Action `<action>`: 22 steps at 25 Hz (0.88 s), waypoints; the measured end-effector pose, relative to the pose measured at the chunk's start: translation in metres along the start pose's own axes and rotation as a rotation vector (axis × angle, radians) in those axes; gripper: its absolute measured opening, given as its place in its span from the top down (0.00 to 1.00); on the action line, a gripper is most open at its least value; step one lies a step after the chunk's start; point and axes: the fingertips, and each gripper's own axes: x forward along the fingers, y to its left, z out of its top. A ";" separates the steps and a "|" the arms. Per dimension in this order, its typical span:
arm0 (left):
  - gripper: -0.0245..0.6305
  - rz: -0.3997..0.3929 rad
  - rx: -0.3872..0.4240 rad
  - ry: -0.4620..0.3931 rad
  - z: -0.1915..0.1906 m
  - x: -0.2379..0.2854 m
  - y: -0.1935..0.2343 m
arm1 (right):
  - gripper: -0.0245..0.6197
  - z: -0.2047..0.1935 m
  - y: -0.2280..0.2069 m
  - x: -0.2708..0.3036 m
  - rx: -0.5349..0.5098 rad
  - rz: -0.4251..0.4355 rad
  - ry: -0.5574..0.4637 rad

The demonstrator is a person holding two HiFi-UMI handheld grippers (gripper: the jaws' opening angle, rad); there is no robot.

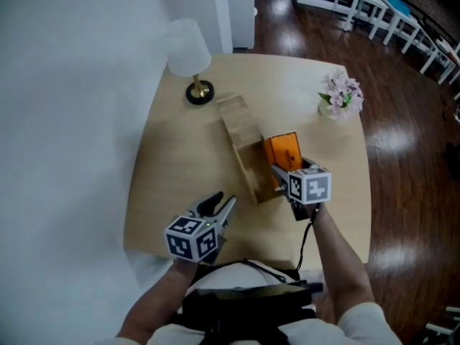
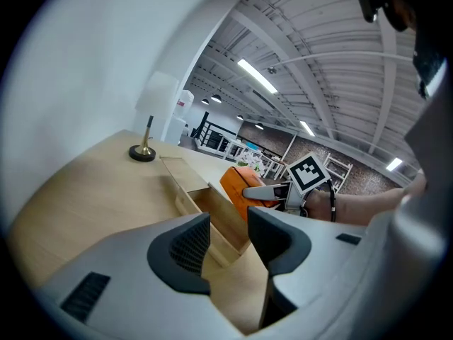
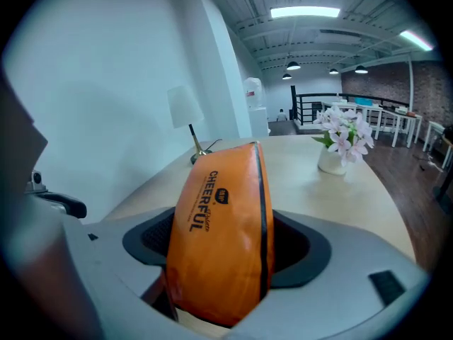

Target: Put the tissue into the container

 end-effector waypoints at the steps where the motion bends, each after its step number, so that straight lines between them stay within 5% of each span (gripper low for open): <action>1: 0.70 0.003 -0.002 -0.002 0.001 -0.002 0.003 | 0.35 0.001 0.008 0.003 -0.009 0.012 0.003; 22: 0.70 0.017 -0.031 0.009 -0.009 -0.012 0.017 | 0.34 -0.043 0.056 0.069 -0.142 0.050 0.183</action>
